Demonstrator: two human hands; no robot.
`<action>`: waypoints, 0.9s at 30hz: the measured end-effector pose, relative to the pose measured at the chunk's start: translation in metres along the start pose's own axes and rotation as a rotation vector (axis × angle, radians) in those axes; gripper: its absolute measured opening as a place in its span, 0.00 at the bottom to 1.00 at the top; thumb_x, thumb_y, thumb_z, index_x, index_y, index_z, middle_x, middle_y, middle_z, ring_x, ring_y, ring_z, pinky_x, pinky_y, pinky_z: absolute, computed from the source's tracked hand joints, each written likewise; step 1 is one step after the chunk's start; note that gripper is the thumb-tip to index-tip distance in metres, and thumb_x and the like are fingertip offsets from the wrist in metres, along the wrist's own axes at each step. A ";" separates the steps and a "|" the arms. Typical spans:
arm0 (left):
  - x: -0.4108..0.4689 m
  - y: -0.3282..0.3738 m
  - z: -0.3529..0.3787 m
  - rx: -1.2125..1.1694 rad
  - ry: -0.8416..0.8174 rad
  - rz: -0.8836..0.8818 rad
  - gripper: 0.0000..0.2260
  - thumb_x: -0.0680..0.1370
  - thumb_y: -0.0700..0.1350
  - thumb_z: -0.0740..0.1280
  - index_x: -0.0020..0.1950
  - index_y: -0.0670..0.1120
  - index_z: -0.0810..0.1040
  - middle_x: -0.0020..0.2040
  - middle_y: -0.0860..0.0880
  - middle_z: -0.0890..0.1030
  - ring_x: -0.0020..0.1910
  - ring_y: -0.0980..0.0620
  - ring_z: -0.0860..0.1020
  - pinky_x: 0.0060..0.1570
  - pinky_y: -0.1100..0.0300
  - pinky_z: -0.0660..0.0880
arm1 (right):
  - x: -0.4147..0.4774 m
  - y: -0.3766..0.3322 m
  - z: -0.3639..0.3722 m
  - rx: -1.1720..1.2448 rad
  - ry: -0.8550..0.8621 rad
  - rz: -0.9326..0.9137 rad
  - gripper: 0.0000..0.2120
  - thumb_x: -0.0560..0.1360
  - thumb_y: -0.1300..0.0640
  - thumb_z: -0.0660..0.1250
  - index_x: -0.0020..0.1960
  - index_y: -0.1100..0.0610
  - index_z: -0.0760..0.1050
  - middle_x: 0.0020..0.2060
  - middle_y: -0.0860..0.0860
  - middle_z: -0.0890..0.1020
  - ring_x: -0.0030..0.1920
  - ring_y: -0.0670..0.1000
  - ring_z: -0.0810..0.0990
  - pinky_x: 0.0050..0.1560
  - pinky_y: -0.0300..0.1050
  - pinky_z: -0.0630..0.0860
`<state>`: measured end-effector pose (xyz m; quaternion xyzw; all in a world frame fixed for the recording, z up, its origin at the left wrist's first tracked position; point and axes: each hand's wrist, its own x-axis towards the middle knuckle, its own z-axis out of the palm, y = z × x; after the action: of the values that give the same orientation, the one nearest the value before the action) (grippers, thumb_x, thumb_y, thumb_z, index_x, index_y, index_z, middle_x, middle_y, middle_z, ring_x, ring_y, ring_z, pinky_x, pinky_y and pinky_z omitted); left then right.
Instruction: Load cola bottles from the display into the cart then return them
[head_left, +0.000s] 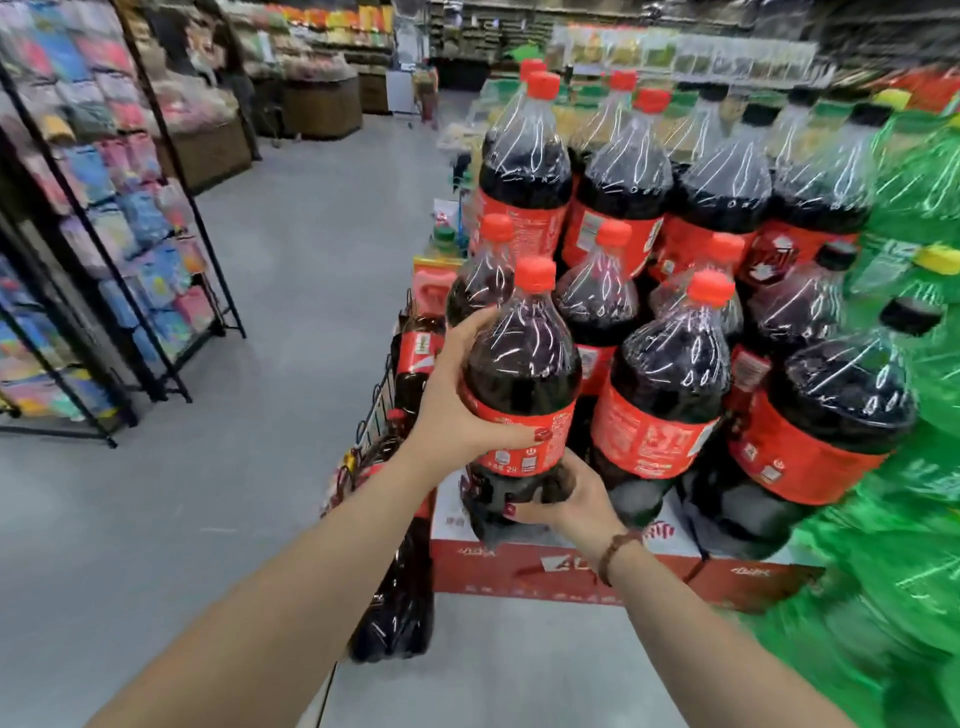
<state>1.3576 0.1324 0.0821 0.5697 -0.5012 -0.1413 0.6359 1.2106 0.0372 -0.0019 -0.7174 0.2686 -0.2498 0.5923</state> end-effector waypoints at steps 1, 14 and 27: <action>0.001 -0.003 0.001 0.006 -0.010 -0.001 0.47 0.58 0.35 0.80 0.73 0.49 0.64 0.69 0.51 0.71 0.69 0.51 0.72 0.67 0.46 0.71 | 0.001 0.004 0.001 0.000 0.015 -0.006 0.32 0.60 0.72 0.78 0.61 0.58 0.74 0.53 0.49 0.83 0.54 0.43 0.81 0.50 0.35 0.76; 0.007 -0.017 -0.002 0.045 -0.145 -0.008 0.51 0.61 0.40 0.81 0.76 0.54 0.54 0.73 0.51 0.64 0.72 0.54 0.68 0.69 0.49 0.70 | -0.005 0.017 0.009 0.017 0.090 0.015 0.36 0.65 0.70 0.77 0.69 0.58 0.68 0.59 0.48 0.79 0.58 0.39 0.78 0.56 0.34 0.73; -0.033 -0.053 0.005 -0.086 -0.065 -0.336 0.44 0.63 0.46 0.81 0.71 0.58 0.60 0.67 0.53 0.72 0.66 0.53 0.74 0.58 0.61 0.75 | -0.010 -0.007 0.069 0.015 0.475 -0.039 0.49 0.55 0.53 0.81 0.69 0.40 0.58 0.62 0.46 0.75 0.62 0.46 0.75 0.63 0.52 0.74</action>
<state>1.3591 0.1374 0.0196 0.6128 -0.4125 -0.2854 0.6106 1.2513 0.0945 -0.0071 -0.6389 0.3848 -0.4251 0.5129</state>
